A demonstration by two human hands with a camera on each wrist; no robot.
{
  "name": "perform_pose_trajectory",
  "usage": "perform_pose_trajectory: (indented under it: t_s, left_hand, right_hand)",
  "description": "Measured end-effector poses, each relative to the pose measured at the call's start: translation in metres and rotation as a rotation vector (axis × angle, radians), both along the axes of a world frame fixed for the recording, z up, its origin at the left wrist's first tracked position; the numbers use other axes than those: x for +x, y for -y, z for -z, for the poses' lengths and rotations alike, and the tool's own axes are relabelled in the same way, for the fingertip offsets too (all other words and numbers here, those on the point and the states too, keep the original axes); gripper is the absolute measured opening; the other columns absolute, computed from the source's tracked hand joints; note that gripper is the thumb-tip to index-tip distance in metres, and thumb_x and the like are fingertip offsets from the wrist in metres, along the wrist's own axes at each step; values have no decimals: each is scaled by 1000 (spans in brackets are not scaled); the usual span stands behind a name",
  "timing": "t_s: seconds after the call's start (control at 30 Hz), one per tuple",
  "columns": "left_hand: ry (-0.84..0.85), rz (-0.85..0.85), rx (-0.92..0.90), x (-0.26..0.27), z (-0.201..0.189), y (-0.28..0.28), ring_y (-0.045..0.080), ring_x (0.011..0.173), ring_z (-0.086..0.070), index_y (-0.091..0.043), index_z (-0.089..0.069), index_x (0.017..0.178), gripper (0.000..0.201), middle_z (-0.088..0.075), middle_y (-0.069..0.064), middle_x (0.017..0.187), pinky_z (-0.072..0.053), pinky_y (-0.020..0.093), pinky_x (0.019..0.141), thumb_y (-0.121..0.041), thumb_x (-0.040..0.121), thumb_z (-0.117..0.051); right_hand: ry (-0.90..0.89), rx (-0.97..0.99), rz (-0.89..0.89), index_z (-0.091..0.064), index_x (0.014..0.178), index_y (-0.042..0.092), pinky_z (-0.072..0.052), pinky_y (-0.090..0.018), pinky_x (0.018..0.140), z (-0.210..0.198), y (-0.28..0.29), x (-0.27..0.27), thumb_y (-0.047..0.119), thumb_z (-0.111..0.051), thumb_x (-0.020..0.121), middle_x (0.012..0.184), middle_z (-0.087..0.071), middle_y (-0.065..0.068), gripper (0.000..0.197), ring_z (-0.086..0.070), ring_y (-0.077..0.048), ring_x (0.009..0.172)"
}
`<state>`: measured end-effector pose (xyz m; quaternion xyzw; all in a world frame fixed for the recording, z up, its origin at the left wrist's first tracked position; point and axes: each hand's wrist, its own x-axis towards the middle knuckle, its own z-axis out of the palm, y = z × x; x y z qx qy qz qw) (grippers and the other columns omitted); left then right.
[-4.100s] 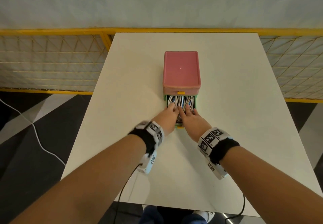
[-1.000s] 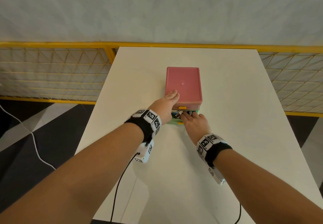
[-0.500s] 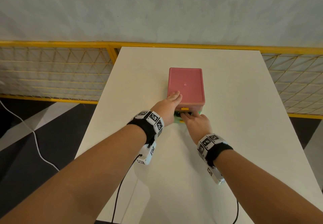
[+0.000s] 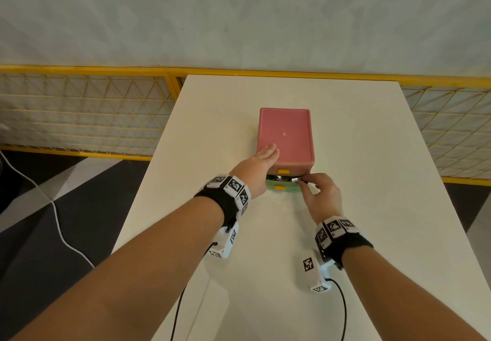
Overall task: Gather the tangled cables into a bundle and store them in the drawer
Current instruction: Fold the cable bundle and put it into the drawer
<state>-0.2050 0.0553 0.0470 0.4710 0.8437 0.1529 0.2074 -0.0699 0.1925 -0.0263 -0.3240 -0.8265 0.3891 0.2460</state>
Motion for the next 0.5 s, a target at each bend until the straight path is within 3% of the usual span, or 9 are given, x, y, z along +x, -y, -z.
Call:
perform_pose_trajectory:
  t_s: [0.13, 0.27, 0.37, 0.43, 0.5]
  left_hand:
    - [-2, 3, 4, 1, 0, 0, 10, 151, -2, -14, -10, 156, 83, 0, 0, 164, -16, 25, 120, 17, 84, -40]
    - [-11, 0, 1, 2, -1, 0, 10, 150, -1, -14, -9, 156, 84, 1, -1, 164, -17, 25, 120, 17, 84, -40]
    - [-2, -4, -1, 2, -2, 0, 9, 150, 0, -14, -9, 156, 85, 1, -1, 164, -16, 25, 120, 17, 84, -41]
    - [-2, -9, 1, 2, -2, 0, 9, 150, 0, -14, -9, 156, 85, 1, -1, 164, -16, 25, 120, 17, 84, -41]
    - [8, -7, -3, 2, -3, 1, 9, 150, 0, -14, -10, 156, 84, 1, -2, 164, -15, 24, 120, 17, 84, -41]
  right_hand:
    - [93, 349, -113, -75, 89, 15, -47, -39, 77, 10, 0, 2, 14, -75, 77, 91, -64, -8, 12, -60, -29, 82]
    - [268, 440, -173, -74, 89, 13, -50, -43, 75, 5, 4, -5, 16, -69, 81, 94, -55, -13, 10, -56, -34, 81]
    - [192, 218, -146, -68, 98, 9, -51, -44, 82, 1, 2, -4, 15, -71, 80, 102, -52, -8, 19, -59, -27, 84]
    - [76, -57, -37, -53, 107, 7, -53, -41, 84, 1, 3, -3, 15, -79, 72, 108, -44, -1, 45, -58, -20, 88]
    - [79, -241, 11, -39, 123, 10, -51, -37, 87, 3, 3, -9, 28, -86, 62, 120, -36, 0, 79, -55, -17, 97]
